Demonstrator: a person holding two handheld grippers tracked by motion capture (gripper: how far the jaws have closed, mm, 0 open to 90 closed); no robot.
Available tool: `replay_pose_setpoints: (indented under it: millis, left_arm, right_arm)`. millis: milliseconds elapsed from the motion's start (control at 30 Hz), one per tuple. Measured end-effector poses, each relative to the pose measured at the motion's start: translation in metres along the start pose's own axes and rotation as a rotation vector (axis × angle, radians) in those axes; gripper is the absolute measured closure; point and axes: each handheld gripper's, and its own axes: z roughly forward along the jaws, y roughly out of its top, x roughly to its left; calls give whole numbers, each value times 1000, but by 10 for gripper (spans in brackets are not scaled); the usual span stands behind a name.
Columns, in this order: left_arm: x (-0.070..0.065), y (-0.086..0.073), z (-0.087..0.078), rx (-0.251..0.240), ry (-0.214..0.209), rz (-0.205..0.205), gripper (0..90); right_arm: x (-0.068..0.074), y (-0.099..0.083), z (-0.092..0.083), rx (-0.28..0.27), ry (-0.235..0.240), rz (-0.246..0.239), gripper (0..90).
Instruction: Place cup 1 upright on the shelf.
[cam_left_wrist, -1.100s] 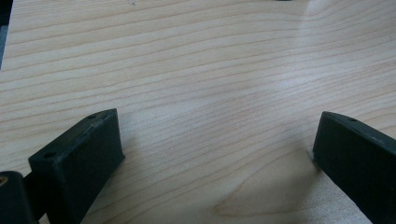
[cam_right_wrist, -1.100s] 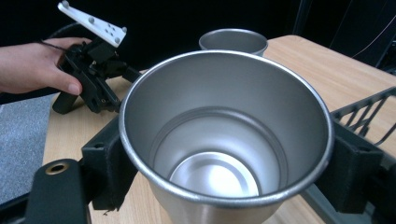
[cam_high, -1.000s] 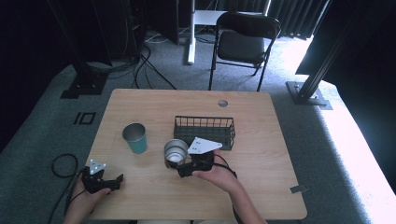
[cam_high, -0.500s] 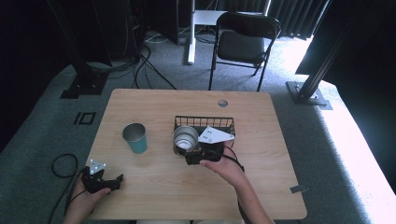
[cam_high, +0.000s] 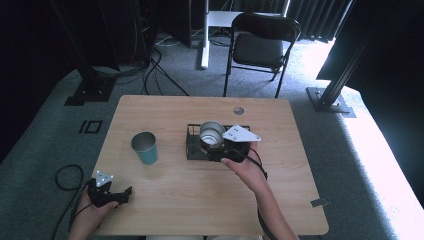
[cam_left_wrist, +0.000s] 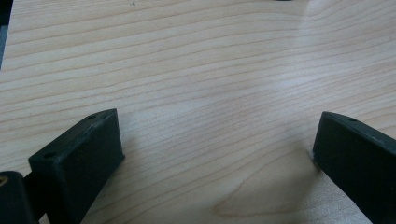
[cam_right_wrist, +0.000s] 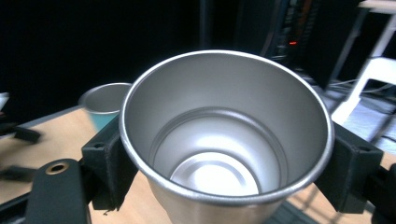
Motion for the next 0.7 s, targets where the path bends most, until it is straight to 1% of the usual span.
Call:
replay_pose_setpoints:
  millis: [33, 167, 267, 333, 367, 467, 500, 533, 567, 633, 700]
  left_arm:
    - [0, 0, 0, -1, 0, 0, 22]
    - [0, 0, 0, -1, 0, 0, 22]
    - [0, 0, 0, -1, 0, 0, 22]
    - [0, 0, 0, -1, 1, 0, 22]
    - [0, 0, 0, -1, 0, 0, 22]
    - [0, 0, 0, -1, 0, -1, 22]
    - [0, 0, 0, -1, 0, -1, 22]
    - [0, 0, 0, -1, 0, -1, 22]
    - [0, 0, 0, -1, 0, -1, 22]
    - [0, 0, 0, -1, 0, -1, 22]
    - [0, 0, 0, -1, 0, -1, 22]
  right_arm:
    - [-1, 0, 1, 6, -16, -8, 182]
    - [-7, 1, 2, -4, -72, 12, 182]
    - [-12, 0, 3, -8, -108, 47, 181]
    - [-15, -1, 5, -5, -150, 75, 181]
    - [-17, -1, 5, -5, -163, 83, 181]
    - [-22, -3, 6, 3, -223, 96, 182]
    - [-24, -4, 6, 4, -238, 101, 181]
    - [-24, -4, 6, 4, -238, 101, 181]
    - [-29, -5, 7, 8, -271, 109, 181]
    - [-33, -6, 7, 10, -299, 119, 181]
    - [-36, -7, 8, 8, -315, 125, 181]
